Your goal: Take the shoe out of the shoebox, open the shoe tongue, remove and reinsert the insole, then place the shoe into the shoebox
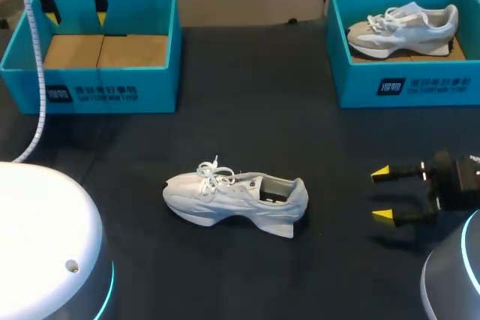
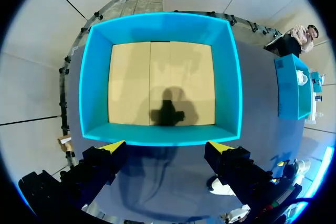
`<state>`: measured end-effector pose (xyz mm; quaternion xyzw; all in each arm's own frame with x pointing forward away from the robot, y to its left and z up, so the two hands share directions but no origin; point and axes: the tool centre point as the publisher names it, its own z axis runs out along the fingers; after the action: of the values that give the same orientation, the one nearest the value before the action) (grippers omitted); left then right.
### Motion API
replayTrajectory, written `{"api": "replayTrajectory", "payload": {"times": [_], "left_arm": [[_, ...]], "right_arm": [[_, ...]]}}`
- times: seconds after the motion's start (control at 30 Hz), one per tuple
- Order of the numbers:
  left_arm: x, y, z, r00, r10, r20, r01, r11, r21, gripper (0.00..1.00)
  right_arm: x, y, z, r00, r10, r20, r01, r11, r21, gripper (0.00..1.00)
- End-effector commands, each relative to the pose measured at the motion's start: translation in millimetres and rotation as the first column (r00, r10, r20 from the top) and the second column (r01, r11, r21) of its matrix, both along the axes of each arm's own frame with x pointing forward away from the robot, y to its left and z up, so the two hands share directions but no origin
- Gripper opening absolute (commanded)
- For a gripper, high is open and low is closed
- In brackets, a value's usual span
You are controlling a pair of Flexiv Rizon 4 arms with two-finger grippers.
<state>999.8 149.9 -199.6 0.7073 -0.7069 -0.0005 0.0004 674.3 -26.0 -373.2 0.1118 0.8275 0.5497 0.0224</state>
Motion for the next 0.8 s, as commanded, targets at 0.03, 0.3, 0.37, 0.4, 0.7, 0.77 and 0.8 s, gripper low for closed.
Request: {"api": "replayTrajectory", "payload": {"times": [0.03,0.3,0.37,0.4,0.7,0.77,0.8], "left_arm": [[0.1,0,0,1.0,0.0,0.001,0.0,1.0,0.0,1.0],[0.1,0,0,1.0,0.0,0.001,0.0,1.0,0.0,1.0],[0.1,0,0,1.0,0.0,0.001,0.0,1.0,0.0,1.0],[0.1,0,0,1.0,0.0,0.001,0.0,1.0,0.0,1.0],[0.1,0,0,1.0,0.0,0.001,0.0,1.0,0.0,1.0],[0.1,0,0,1.0,0.0,0.001,0.0,1.0,0.0,1.0],[0.1,0,0,1.0,0.0,0.001,0.0,1.0,0.0,1.0]], "right_arm": [[-7.4,10,-1,0.999,-0.034,0.004,0.034,0.999,0.004,1.0],[-7.9,36,-7,0.994,-0.1,-0.039,0.101,0.995,0.027,1.0],[-8.9,43,-7,0.993,-0.115,-0.035,0.116,0.993,0.025,1.0],[-9.9,49,-8,0.993,-0.117,-0.029,0.117,0.993,0.023,1.0],[-9.8,86,-20,0.994,-0.113,-0.006,0.113,0.993,0.034,1.0],[-6.9,93,-22,0.994,-0.111,-0.005,0.111,0.993,0.05,1.0],[-5.6,97,-24,0.993,-0.118,-0.004,0.118,0.992,0.037,1.0]]}}
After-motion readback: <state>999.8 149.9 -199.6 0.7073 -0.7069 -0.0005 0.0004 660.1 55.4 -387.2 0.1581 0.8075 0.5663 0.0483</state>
